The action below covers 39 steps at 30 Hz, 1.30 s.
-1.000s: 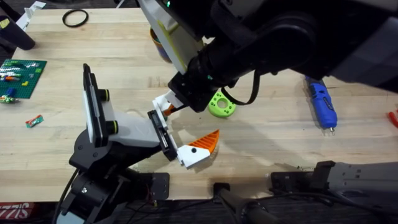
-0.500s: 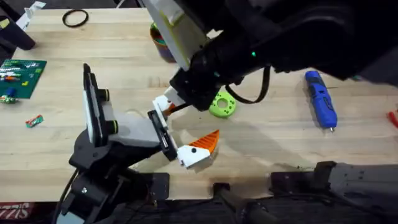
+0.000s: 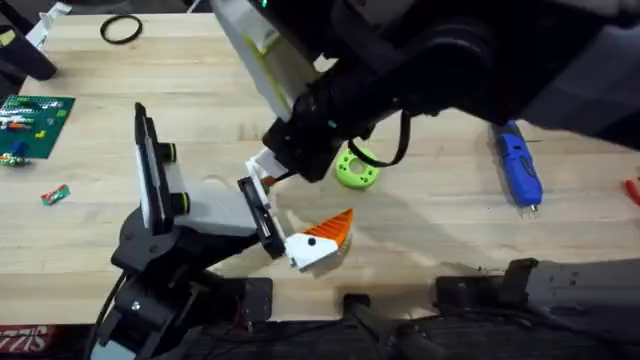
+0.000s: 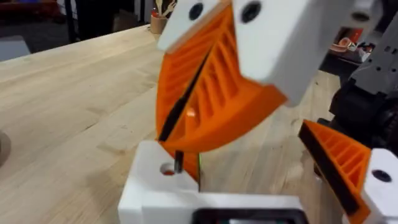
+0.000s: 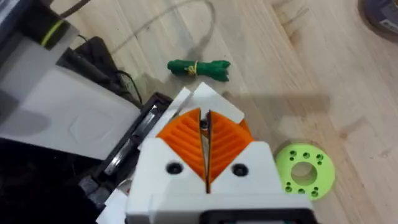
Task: Pick up the gripper from the table and insert it into the empty holder that is missing its gripper. Then pick up a screw, insert it into the mounting hole, and use the screwdriver to tighten it. Finally, clean up the table by picking up the vegetable and placing it into the bucket.
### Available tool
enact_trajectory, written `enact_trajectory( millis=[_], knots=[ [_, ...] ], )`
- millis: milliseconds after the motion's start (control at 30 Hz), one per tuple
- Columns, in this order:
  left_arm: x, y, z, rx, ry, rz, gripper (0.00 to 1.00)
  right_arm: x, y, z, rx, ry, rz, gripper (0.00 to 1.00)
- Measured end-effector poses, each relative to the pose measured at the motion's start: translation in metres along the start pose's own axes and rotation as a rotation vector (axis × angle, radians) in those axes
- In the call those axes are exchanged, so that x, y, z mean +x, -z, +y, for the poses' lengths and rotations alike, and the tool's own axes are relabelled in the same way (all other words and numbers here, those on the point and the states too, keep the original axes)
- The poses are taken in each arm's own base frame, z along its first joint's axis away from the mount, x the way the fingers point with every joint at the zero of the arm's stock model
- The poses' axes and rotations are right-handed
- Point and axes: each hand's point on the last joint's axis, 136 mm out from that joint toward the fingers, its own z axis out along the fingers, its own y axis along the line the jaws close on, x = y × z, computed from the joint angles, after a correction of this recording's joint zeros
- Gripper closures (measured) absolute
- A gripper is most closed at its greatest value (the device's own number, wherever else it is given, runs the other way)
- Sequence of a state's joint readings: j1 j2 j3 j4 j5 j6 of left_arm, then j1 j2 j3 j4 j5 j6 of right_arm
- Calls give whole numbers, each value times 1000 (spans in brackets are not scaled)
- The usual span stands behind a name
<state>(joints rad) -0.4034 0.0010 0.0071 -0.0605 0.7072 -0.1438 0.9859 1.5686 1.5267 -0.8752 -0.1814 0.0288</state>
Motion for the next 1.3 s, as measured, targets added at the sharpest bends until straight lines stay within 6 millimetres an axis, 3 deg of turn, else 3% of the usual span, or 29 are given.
enact_trajectory(
  millis=[1300],
  knots=[
    [0, 0, 0, 0, 0, 0, 16, -4, -5, -4, 18, 37, -4, 994]
  ],
)
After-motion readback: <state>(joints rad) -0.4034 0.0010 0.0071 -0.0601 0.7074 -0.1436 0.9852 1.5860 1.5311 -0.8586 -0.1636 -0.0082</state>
